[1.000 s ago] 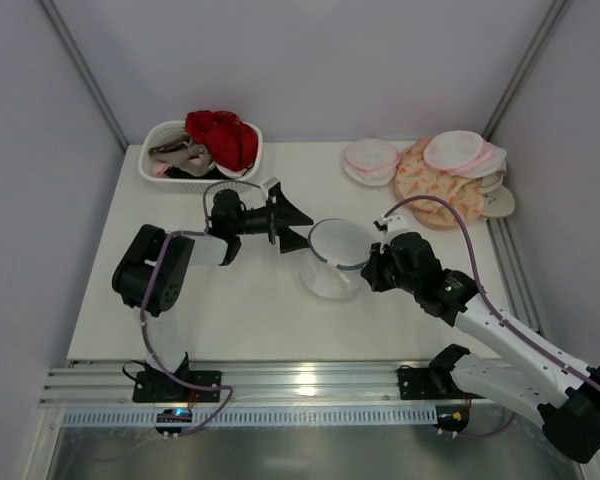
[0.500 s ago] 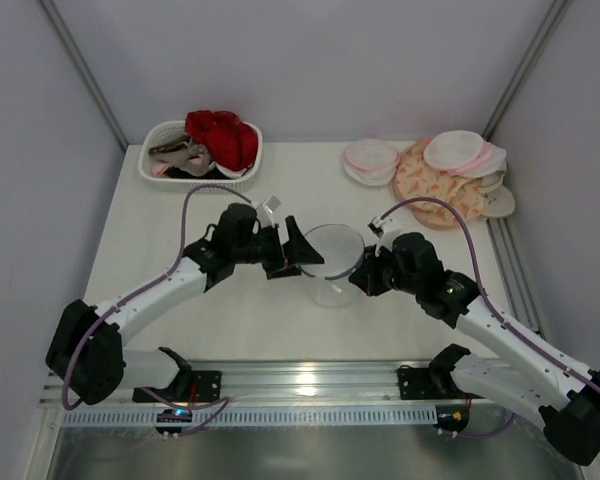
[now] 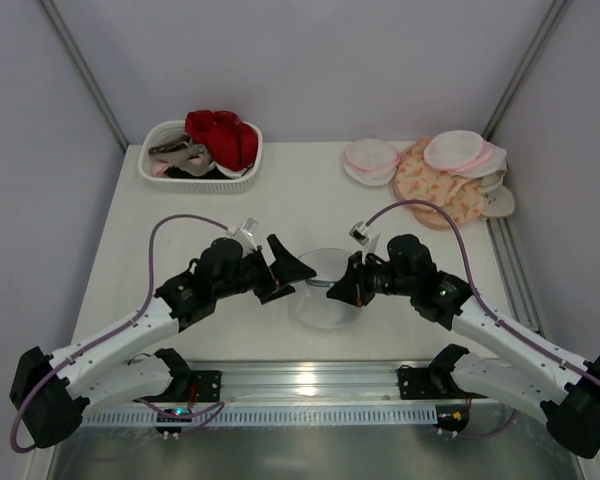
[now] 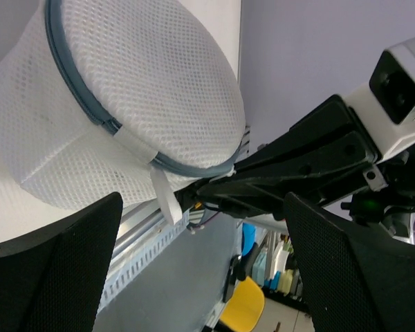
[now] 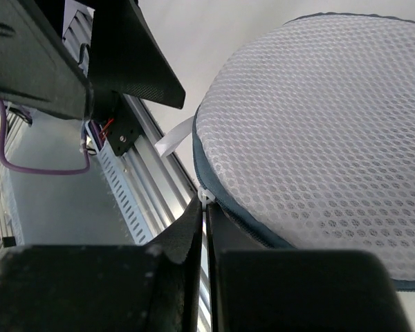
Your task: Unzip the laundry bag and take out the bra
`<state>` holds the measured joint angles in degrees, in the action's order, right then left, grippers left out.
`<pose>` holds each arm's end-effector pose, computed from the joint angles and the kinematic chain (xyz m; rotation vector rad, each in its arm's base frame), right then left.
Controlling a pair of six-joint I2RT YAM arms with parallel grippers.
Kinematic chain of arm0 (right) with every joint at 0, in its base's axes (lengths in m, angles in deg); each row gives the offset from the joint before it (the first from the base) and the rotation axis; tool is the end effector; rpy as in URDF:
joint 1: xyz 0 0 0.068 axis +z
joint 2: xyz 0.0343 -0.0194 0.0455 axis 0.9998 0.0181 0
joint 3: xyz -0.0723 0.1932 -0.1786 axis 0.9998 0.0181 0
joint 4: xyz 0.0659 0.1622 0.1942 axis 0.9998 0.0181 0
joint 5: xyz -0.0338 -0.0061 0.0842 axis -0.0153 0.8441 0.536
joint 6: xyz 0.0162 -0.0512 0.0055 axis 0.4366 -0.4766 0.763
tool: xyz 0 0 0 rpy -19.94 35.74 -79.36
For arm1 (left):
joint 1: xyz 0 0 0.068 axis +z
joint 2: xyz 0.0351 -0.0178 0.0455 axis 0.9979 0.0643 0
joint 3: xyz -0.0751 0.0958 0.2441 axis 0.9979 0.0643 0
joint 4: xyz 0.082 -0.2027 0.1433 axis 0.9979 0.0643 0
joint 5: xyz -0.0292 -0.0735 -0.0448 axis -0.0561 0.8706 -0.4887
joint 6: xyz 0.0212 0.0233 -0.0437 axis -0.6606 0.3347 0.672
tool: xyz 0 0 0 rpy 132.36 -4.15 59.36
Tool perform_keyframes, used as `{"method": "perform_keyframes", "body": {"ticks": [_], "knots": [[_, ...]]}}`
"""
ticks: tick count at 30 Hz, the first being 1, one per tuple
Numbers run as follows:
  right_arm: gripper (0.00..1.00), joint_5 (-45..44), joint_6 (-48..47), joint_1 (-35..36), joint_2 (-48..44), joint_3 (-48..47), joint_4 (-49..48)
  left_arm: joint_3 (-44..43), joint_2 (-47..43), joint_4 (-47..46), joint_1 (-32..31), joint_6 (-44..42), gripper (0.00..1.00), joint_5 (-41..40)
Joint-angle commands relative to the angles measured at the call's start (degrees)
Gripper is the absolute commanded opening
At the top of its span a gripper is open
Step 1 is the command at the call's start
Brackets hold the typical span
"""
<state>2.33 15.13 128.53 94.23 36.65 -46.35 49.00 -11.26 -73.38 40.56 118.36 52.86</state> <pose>0.1456 0.1419 0.2674 -0.6232 2.1041 1.1533 0.1505 -0.1662 0.2735 -0.3536 2.3297 -1.4176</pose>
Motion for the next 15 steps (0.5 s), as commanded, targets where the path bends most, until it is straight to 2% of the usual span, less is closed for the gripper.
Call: {"method": "perform_keyframes", "body": {"ticks": [1,7,15], "knots": [[0.04,0.9,0.1,1.8,0.5,-0.1,-3.5,2.0,-1.1,-3.1,-0.2,5.2,0.99,-5.1],[0.04,-1.9,0.3,4.6,1.7,-0.3,-4.3,-0.3,4.5,-5.0,-3.1,7.1,0.99,-4.4],[0.04,-3.6,0.3,6.8,1.4,-0.2,-4.6,1.5,4.8,-6.8,-3.6,9.6,1.0,-7.9]]}}
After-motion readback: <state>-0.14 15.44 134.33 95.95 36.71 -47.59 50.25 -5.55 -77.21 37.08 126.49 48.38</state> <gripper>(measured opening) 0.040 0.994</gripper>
